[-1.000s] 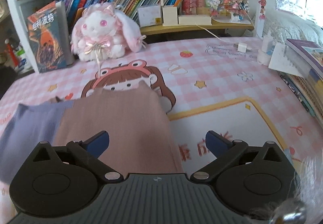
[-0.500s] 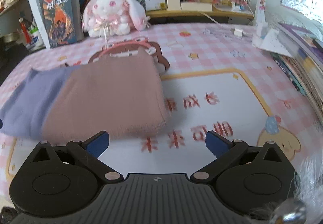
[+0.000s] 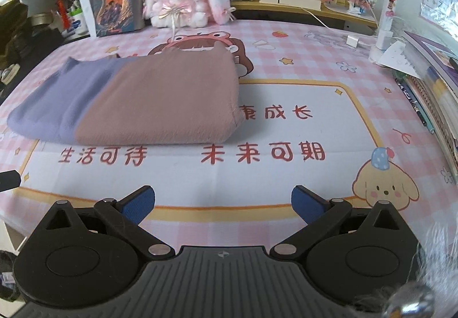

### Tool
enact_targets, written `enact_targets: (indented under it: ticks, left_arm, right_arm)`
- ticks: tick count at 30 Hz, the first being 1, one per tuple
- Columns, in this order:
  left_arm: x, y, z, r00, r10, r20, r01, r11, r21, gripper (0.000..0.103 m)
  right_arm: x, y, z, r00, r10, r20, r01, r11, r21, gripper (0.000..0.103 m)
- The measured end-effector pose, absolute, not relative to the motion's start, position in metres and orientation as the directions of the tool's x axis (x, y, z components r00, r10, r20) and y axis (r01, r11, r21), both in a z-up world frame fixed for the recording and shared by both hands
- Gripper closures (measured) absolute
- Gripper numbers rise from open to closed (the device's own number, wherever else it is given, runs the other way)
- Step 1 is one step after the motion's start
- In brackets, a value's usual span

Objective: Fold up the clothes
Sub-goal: 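Grasp the lavender edge of the folded sweater with the left gripper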

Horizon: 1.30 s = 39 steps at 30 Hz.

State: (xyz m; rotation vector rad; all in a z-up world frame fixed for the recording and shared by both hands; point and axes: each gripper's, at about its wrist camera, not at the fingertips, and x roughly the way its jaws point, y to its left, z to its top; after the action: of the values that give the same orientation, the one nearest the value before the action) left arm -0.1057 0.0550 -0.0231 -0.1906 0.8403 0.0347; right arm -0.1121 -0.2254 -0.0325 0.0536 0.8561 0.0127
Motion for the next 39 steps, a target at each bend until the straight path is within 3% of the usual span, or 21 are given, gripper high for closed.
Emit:
enact_targets:
  ticks: [7, 18, 21, 25, 31, 37, 39]
  left_arm:
    - [-0.101, 0.051, -0.025, 0.651, -0.085, -0.754, -0.053, 0.986, -0.157, 0.011]
    - [-0.060, 0.067, -0.036, 0.576, -0.155, -0.802, 0.032, 0.985, -0.167, 0.010]
    - [-0.046, 0.086, -0.037, 0.568, -0.255, -0.782, 0.011, 0.953, -0.302, 0.010]
    - [-0.027, 0.129, -0.047, 0.587, -0.362, -0.724, -0.156, 0.827, -0.540, 0.012]
    - [-0.012, 0.176, -0.069, 0.656, -0.411, -0.633, -0.339, 0.588, -0.734, 0.037]
    - [0.002, 0.196, -0.098, 0.714, -0.475, -0.515, -0.420, 0.298, -0.857, 0.038]
    - [0.009, 0.197, -0.101, 0.721, -0.476, -0.503, -0.431, 0.260, -0.864, 0.039]
  right_arm:
    - [-0.115, -0.212, -0.033, 0.644, 0.051, -0.763, -0.033, 0.999, 0.038, 0.000]
    - [-0.087, -0.192, -0.037, 0.608, -0.004, -0.794, 0.034, 0.999, 0.022, 0.000]
    - [-0.079, -0.188, -0.039, 0.595, -0.017, -0.803, 0.062, 0.998, 0.025, 0.000]
    - [-0.071, -0.186, -0.035, 0.603, -0.027, -0.797, 0.100, 0.994, 0.042, 0.000]
    - [-0.065, -0.195, -0.021, 0.631, -0.051, -0.774, 0.178, 0.981, 0.080, 0.001]
    - [-0.059, -0.203, -0.009, 0.650, -0.058, -0.758, 0.237, 0.963, 0.129, 0.004]
    - [-0.056, -0.204, -0.006, 0.652, -0.072, -0.755, 0.256, 0.958, 0.129, 0.009]
